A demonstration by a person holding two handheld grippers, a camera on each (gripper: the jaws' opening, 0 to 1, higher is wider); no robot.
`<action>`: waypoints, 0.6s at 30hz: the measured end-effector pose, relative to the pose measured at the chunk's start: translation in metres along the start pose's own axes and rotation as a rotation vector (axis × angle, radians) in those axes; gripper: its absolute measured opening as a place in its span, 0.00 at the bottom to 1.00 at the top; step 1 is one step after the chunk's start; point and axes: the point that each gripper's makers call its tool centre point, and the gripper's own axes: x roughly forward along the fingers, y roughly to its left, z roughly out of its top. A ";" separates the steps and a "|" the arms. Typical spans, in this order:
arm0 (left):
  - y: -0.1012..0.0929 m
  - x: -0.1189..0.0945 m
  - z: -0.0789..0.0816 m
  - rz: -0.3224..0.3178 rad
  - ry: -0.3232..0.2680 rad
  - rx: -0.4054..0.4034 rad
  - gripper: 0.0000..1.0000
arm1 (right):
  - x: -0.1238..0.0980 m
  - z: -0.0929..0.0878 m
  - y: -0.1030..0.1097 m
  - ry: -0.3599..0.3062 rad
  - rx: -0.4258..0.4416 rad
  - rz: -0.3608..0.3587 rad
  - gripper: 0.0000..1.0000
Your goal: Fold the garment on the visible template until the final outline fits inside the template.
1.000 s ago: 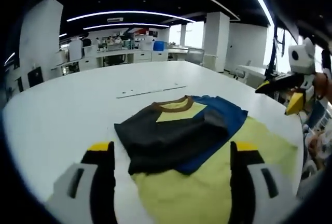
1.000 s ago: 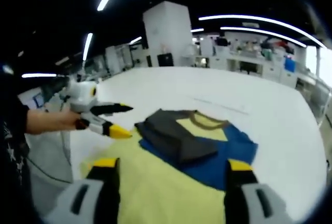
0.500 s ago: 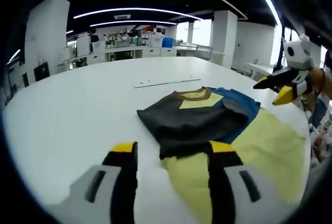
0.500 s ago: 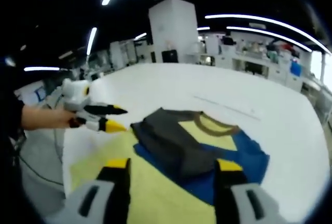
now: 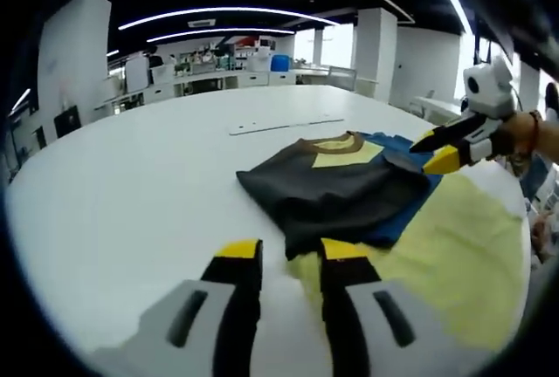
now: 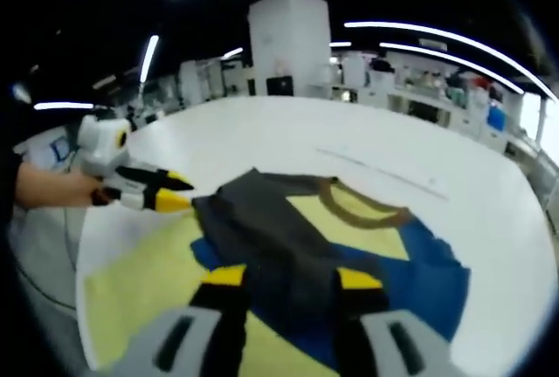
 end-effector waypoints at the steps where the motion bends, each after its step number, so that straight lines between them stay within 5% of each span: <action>1: 0.002 0.002 -0.001 -0.001 0.002 0.004 0.19 | 0.003 -0.001 -0.003 0.004 0.001 -0.007 0.30; 13: -0.003 0.012 -0.002 -0.018 0.015 0.046 0.04 | 0.025 -0.009 -0.010 0.025 0.000 -0.055 0.16; 18: -0.002 0.008 0.002 0.001 -0.006 0.068 0.00 | 0.024 -0.012 -0.010 0.031 0.021 -0.075 0.00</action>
